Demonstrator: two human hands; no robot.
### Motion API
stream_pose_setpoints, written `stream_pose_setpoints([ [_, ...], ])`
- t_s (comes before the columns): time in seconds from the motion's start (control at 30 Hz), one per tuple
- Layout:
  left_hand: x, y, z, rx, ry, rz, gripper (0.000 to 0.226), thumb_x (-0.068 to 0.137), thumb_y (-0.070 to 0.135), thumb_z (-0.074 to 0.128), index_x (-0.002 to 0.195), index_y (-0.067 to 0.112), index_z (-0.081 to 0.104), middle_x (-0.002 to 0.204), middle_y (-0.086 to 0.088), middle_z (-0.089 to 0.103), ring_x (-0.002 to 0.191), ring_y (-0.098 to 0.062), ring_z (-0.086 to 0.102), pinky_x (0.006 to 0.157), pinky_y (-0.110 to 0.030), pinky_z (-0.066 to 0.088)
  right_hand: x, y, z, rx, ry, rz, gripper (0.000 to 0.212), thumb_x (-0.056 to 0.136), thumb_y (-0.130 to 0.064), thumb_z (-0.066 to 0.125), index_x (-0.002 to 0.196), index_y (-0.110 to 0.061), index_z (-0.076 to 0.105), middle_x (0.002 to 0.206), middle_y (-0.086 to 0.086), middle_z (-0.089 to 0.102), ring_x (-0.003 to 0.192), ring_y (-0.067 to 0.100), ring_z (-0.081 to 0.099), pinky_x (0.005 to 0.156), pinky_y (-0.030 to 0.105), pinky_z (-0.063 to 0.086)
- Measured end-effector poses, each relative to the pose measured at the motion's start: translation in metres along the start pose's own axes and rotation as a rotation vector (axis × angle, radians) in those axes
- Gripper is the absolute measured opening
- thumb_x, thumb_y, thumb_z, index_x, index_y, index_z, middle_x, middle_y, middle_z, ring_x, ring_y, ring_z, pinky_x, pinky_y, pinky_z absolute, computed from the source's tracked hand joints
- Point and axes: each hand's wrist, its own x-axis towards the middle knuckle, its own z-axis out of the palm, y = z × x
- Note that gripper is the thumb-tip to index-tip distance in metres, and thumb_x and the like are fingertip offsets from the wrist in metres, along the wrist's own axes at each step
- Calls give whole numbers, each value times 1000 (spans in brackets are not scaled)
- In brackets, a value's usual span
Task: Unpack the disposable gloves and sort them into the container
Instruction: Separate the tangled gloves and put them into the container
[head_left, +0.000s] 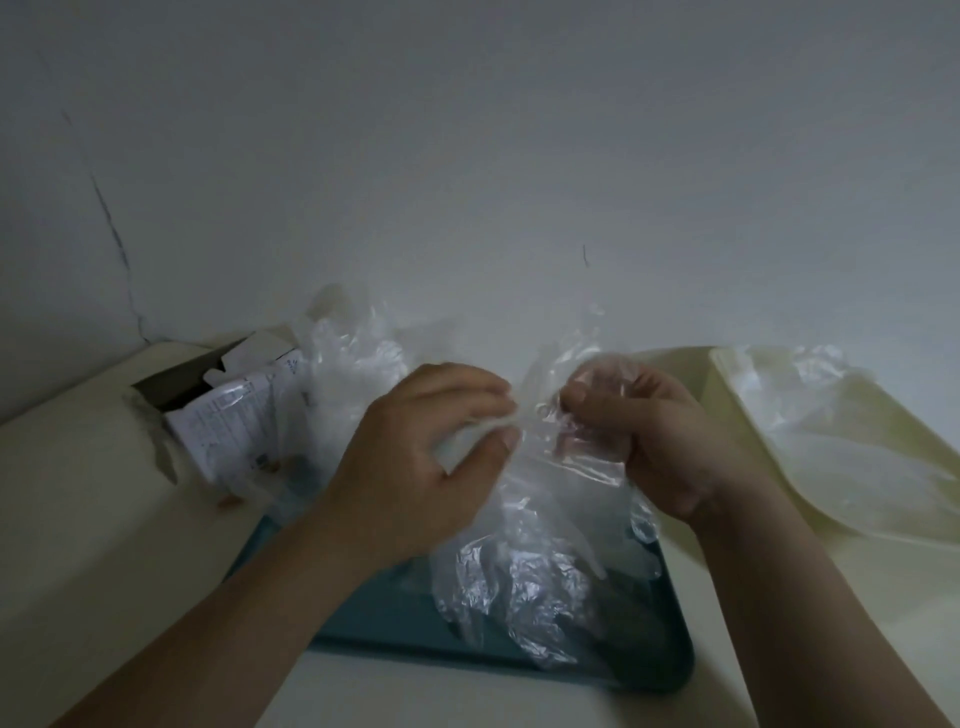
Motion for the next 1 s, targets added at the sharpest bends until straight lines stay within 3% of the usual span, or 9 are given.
stream_pose_setpoints([
  [0.1, 3, -5, -1, -194, -15, -604, 49, 83, 62, 75, 123, 35, 70, 116, 20, 72, 111, 1, 66, 99, -29, 56, 1, 0, -6, 94, -18, -35, 20, 85, 8, 62, 103, 17, 59, 99, 26, 72, 81, 29, 73, 70, 35, 62],
  [0.2, 7, -10, 0, -685, -55, -870, 71, 68, 60, 87, 125, 23, 68, 111, 5, 79, 109, -16, 74, 104, -43, 56, -1, -1, -4, 52, -89, -52, 17, 88, 13, 55, 100, 18, 66, 95, 21, 76, 83, 24, 74, 71, 28, 60],
  [0.3, 10, -3, -1, -870, -157, -831, 50, 69, 42, 85, 105, 8, 75, 99, -9, 78, 101, -27, 75, 94, -43, 58, -2, 1, 4, -3, -113, -32, 16, 92, 14, 53, 102, 15, 65, 81, 12, 74, 70, 15, 71, 62, 22, 54],
  [0.47, 4, 0, 3, -726, -125, -744, 15, 77, 26, 86, 86, 15, 80, 86, -8, 77, 85, -24, 75, 80, -38, 60, -2, -2, 16, -44, -23, 39, 13, 91, -20, 68, 89, -10, 75, 76, 8, 70, 64, 24, 55, 53, 27, 42],
  [0.53, -1, -6, 4, -258, -233, -547, 16, 89, 35, 81, 100, 24, 78, 100, 10, 76, 95, -8, 70, 82, -27, 57, -2, -6, 18, -69, 98, 0, 17, 92, -23, 69, 96, -9, 77, 72, 8, 68, 62, 25, 52, 48, 23, 42],
  [0.63, -12, -19, 13, 371, -504, -276, 53, 87, 63, 72, 133, 39, 62, 129, 29, 52, 118, 4, 48, 97, -24, 47, -9, -11, 8, -355, 212, -45, 21, 100, -26, 62, 102, -13, 79, 58, 3, 55, 52, 17, 47, 45, 16, 38],
  [0.73, -20, -33, 22, 236, -500, -393, 43, 89, 52, 76, 126, 31, 70, 121, 20, 55, 109, -3, 55, 96, -29, 50, -14, -14, 2, -474, 115, -30, 28, 98, -37, 60, 99, -18, 80, 60, 12, 36, 53, 23, 30, 45, 20, 30],
  [0.83, -17, -39, 20, 219, -398, -375, 3, 91, 33, 78, 93, 32, 76, 95, 16, 58, 86, -4, 60, 79, -22, 47, -11, -8, -1, -543, 28, -15, 33, 96, -39, 60, 93, -12, 79, 55, 7, 54, 52, 23, 43, 52, 26, 40],
  [1.0, -8, -41, 6, 84, -187, -397, 10, 94, 25, 74, 89, 33, 76, 95, 18, 66, 91, 0, 64, 84, -17, 50, -8, 0, -10, -452, -111, 47, 26, 91, -39, 69, 99, -16, 79, 78, 9, 68, 75, 27, 61, 74, 39, 53],
])
